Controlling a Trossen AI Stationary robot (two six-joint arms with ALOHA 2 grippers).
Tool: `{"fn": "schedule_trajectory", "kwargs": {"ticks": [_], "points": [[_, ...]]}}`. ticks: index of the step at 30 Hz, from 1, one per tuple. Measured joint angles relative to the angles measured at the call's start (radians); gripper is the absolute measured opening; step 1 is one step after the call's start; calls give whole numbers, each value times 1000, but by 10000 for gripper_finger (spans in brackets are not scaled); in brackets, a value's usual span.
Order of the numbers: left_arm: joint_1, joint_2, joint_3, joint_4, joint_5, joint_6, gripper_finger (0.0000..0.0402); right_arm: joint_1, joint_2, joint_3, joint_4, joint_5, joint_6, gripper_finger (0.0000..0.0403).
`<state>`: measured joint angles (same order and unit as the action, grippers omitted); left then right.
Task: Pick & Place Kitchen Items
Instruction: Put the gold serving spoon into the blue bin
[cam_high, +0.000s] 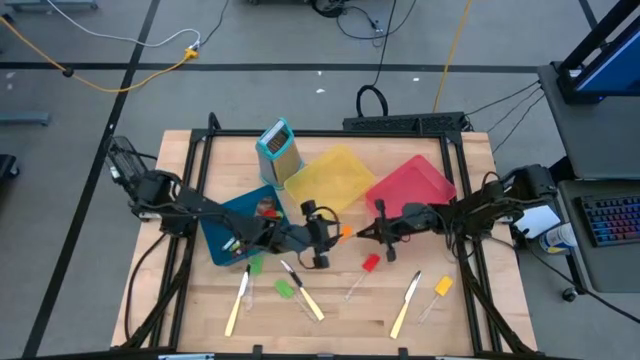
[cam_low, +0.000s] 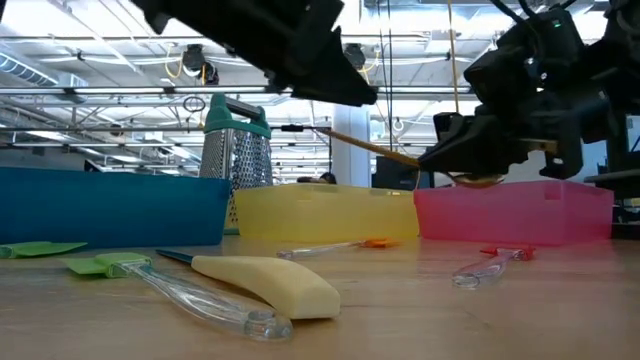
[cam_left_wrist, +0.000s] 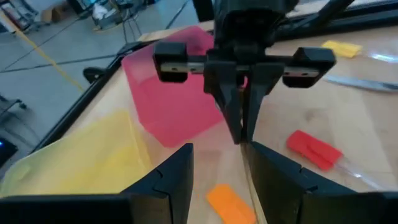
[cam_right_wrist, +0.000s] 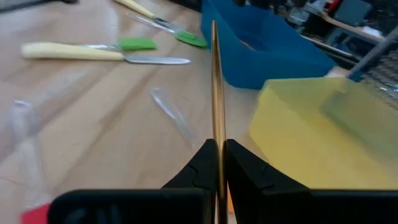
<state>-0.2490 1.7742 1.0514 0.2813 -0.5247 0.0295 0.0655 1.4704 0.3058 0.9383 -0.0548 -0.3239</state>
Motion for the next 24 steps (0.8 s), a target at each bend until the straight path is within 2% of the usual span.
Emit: {"fn": "schedule_trajectory", "kwargs": {"ticks": [4, 7, 14, 20, 24], "points": [[15, 10, 47, -77, 12, 14, 159, -17, 0, 0, 28, -4, -71, 15], [25, 9, 54, -59, 59, 17, 159, -32, 0, 0, 65, -3, -114, 15], [33, 17, 54, -52, 53, 85, 159, -65, 0, 20, 67, -7, -134, 15], [31, 21, 54, -132, 19, 118, 159, -95, 0, 60, 54, -134, -163, 15], [28, 22, 54, -146, -27, 106, 159, -113, 0, 95, 25, -177, -175, 15]]}}
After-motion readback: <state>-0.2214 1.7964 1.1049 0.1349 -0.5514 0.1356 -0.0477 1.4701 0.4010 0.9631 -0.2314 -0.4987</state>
